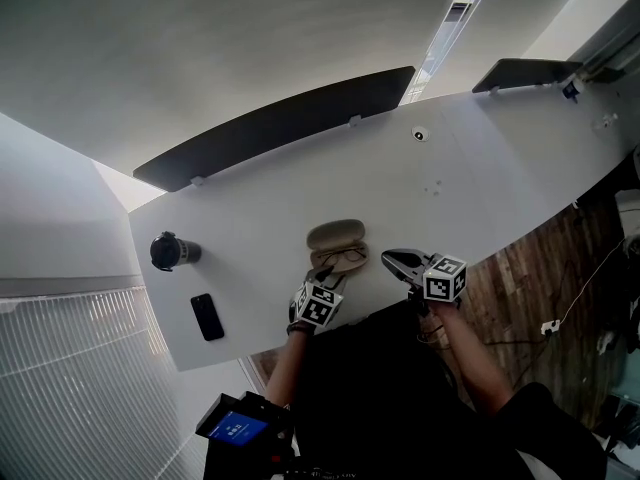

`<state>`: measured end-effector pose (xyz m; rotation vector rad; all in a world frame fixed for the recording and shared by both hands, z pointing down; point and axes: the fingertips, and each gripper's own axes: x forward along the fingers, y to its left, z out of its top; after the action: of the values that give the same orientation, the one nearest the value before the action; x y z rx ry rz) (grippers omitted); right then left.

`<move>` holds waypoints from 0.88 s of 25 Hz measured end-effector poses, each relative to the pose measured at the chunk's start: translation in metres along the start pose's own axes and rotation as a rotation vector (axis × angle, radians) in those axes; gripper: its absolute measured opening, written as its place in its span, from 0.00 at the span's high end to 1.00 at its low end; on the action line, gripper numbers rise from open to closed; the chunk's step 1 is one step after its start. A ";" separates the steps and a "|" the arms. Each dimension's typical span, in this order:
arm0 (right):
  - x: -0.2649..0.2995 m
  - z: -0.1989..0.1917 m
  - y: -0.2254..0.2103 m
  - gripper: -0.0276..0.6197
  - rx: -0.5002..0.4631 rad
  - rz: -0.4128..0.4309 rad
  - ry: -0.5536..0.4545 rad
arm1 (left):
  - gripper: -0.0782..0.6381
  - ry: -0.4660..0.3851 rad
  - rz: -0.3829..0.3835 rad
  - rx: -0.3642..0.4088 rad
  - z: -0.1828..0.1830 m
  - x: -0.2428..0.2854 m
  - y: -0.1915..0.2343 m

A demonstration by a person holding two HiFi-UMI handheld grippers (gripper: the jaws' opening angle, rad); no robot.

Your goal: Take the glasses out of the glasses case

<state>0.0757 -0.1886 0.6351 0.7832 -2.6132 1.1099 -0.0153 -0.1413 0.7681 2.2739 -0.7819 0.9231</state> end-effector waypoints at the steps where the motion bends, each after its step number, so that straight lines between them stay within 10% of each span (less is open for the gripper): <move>1: 0.003 -0.001 0.001 0.95 -0.020 0.004 0.019 | 0.67 -0.003 0.002 -0.002 0.001 -0.001 -0.001; 7: 0.041 -0.009 -0.003 0.95 -0.205 -0.007 0.182 | 0.68 -0.016 0.016 -0.013 -0.001 -0.008 -0.002; 15: 0.100 -0.037 -0.002 0.95 -0.867 0.023 0.578 | 0.68 -0.028 0.046 -0.036 -0.005 -0.018 0.004; 22: 0.129 -0.076 0.002 0.94 -1.124 0.143 0.830 | 0.68 -0.036 0.063 -0.061 -0.010 -0.024 0.009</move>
<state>-0.0360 -0.1843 0.7352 -0.1192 -2.0294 -0.1503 -0.0402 -0.1338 0.7586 2.2300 -0.8894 0.8771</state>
